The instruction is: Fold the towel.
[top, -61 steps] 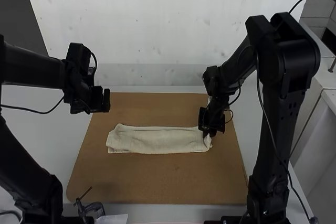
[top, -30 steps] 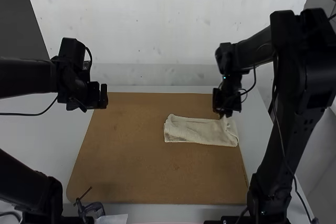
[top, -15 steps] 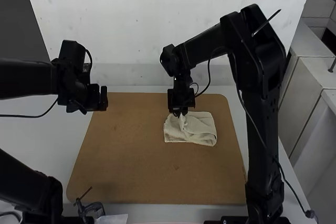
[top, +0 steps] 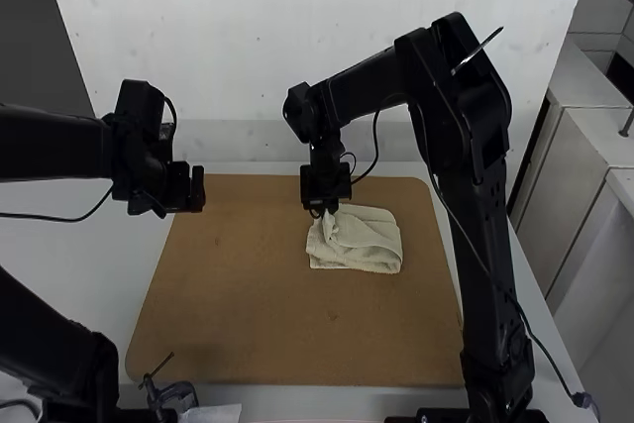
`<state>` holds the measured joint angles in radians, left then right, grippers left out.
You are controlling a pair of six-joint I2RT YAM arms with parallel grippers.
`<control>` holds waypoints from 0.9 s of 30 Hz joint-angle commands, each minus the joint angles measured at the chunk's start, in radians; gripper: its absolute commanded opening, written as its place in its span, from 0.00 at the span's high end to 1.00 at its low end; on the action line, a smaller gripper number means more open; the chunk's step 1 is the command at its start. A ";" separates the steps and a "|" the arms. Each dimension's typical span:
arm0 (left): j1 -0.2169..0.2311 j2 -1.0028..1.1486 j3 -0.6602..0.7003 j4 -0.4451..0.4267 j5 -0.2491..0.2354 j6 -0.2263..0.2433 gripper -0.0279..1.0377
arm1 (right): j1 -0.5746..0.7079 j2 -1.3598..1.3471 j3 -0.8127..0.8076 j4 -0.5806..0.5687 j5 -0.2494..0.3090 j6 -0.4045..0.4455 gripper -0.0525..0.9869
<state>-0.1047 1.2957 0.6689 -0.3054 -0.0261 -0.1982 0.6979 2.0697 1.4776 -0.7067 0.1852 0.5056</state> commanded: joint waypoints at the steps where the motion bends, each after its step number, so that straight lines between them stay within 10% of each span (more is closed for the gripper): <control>1: 0.003 0.007 -0.005 0.012 0.005 0.013 0.04 | 0.017 0.017 0.023 0.012 0.003 0.008 0.68; 3: 0.003 0.007 -0.003 0.012 0.005 0.013 0.04 | 0.012 0.001 0.023 0.009 -0.026 0.010 0.45; 10: 0.010 0.001 -0.014 0.012 0.003 0.016 0.04 | -0.021 -0.161 0.029 -0.005 -0.036 -0.007 0.43; 16: 0.003 -0.018 -0.017 0.012 0.005 0.016 0.04 | -0.055 -0.184 -0.008 -0.033 0.008 -0.053 0.92; 27: 0.008 -0.022 -0.031 0.012 0.002 0.017 0.04 | -0.009 -0.016 -0.028 0.042 0.037 -0.055 0.93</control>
<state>-0.1047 1.2964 0.6613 -0.2958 -0.0261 -0.1947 0.6605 2.0151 1.4246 -0.6655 0.2001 0.4599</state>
